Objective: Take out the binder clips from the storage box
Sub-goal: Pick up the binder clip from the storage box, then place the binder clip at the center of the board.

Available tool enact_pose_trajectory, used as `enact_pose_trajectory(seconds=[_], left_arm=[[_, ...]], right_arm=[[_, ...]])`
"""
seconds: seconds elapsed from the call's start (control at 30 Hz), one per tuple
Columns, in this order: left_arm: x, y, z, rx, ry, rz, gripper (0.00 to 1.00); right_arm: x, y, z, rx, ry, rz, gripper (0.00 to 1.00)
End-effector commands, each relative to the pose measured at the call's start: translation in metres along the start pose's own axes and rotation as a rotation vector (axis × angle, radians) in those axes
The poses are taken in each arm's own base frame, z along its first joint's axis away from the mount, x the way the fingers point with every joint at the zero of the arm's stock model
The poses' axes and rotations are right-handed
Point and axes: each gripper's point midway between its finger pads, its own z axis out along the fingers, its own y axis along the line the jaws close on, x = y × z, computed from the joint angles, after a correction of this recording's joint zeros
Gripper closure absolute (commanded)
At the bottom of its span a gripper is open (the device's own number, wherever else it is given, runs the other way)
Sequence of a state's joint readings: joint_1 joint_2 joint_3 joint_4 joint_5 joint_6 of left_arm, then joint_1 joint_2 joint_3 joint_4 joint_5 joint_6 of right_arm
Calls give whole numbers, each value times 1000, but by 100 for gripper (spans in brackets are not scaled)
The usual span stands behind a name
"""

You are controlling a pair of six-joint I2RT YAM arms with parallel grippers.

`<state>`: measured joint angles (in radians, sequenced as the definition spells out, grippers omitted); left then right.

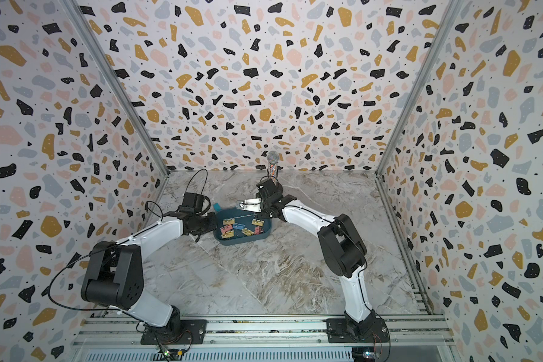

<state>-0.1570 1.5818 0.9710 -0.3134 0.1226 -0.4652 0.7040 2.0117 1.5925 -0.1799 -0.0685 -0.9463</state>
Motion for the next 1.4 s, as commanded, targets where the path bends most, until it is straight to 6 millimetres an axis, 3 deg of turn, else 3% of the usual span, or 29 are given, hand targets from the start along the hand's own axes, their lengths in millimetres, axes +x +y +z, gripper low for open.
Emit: enact_pose_trajectory(seconds=[0.0, 0.27, 0.77, 1.07, 1.27, 1.37], left_arm=[[-2, 3, -5, -4, -17, -11, 75], [-3, 2, -7, -4, -22, -8, 75], [-3, 3, -10, -7, -31, -10, 75], [-3, 4, -11, -7, -32, -14, 75], [-3, 4, -12, -6, -35, -13, 75], [-3, 3, -12, -5, -35, -12, 75]], right_arm=[[-13, -24, -38, 60, -63, 19, 100], [17, -31, -72, 88, -43, 68, 100], [81, 1, -102, 69, 2, 61, 100], [105, 38, -81, -20, 22, 28, 100], [111, 53, -66, -58, 15, 42, 100], [112, 52, -59, -36, 8, 36, 100]])
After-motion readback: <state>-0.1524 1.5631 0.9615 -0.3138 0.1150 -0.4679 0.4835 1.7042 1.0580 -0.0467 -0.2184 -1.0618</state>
